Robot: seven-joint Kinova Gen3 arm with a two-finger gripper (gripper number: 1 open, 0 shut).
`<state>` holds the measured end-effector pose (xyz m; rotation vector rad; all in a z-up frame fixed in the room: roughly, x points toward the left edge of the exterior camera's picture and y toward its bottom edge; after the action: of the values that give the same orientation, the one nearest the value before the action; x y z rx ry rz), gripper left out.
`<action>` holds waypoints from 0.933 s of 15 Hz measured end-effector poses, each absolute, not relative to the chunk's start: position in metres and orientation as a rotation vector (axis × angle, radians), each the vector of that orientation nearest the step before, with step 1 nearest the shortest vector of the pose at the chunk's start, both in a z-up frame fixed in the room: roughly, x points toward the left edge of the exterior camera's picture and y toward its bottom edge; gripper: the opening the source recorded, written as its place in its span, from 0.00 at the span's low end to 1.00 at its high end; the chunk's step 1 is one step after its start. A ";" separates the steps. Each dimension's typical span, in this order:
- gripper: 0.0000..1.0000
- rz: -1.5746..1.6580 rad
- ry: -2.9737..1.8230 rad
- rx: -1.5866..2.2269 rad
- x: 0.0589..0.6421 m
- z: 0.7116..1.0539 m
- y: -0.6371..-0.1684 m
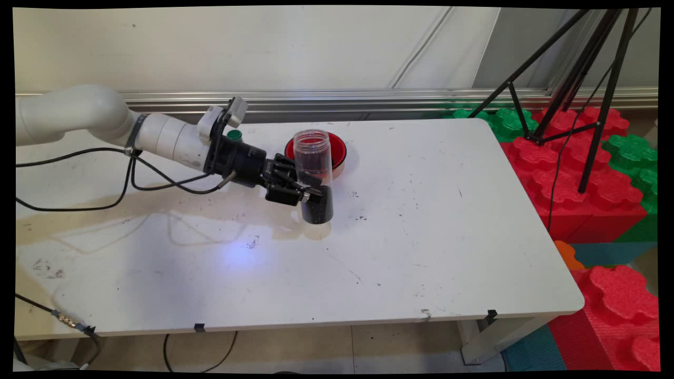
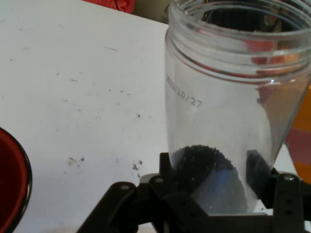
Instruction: Pour the black seasoning powder in the red bowl
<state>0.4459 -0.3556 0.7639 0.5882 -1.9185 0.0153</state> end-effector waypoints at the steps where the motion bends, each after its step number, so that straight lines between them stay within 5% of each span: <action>1: 0.00 -0.009 -1.908 0.609 0.445 0.764 -0.358; 14: 0.00 -0.272 -1.721 0.937 0.433 0.755 -0.387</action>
<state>0.4333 -0.3869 0.7547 0.9370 -1.7210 -0.2723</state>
